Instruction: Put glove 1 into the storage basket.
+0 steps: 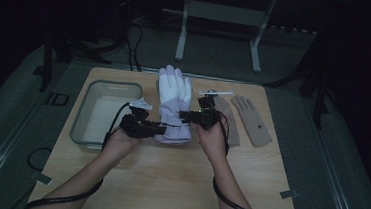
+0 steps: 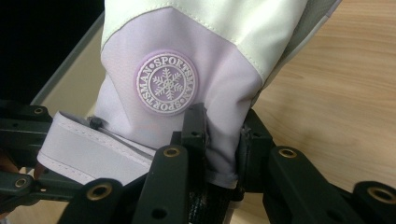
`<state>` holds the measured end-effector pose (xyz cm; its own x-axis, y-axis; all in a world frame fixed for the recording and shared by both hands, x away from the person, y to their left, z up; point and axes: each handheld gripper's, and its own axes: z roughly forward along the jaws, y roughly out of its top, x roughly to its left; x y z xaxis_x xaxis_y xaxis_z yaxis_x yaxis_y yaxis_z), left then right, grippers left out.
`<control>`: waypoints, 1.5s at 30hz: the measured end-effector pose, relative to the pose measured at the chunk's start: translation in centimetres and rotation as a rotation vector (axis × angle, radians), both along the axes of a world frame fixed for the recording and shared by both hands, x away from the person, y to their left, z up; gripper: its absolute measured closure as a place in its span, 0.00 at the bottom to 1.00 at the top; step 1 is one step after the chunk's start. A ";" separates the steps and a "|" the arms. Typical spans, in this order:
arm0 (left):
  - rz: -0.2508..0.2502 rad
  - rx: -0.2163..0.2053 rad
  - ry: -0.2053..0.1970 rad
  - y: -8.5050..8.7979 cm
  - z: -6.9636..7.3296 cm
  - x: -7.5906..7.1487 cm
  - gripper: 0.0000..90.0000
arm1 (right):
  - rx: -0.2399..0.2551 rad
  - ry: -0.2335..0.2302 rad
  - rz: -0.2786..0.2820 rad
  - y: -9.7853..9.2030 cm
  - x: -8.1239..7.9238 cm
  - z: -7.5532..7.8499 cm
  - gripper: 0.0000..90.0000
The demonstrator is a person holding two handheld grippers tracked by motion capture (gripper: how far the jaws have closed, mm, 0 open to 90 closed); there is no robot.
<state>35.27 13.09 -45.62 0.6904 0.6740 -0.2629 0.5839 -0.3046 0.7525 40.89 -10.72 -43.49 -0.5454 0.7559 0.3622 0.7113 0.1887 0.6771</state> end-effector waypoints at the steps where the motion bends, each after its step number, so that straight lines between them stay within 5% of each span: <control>1: 0.004 -0.001 -0.002 0.2 0.1 0.0 0.81 | 0.000 -0.001 0.005 0.3 0.1 0.2 0.85; 20: 0.087 0.015 -0.015 7.5 1.8 -1.1 0.81 | -0.005 -0.015 0.090 8.1 0.9 1.8 0.84; 29: 0.150 0.010 -0.005 12.6 1.9 -1.9 0.81 | -0.013 -0.010 0.138 13.8 1.4 2.0 0.84; 35: 0.159 -0.004 0.010 15.2 1.1 -2.1 0.80 | 0.004 0.003 0.157 16.3 1.5 1.3 0.84; 45: 0.180 -0.006 0.076 17.7 -1.6 -1.6 0.80 | -0.035 0.042 0.179 19.5 2.2 -1.4 0.84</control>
<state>33.66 30.76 -47.24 0.5371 0.7828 -0.3142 0.6838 -0.1859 0.7056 43.12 8.82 -44.88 -0.6571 0.6608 0.3628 0.6920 0.3378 0.6380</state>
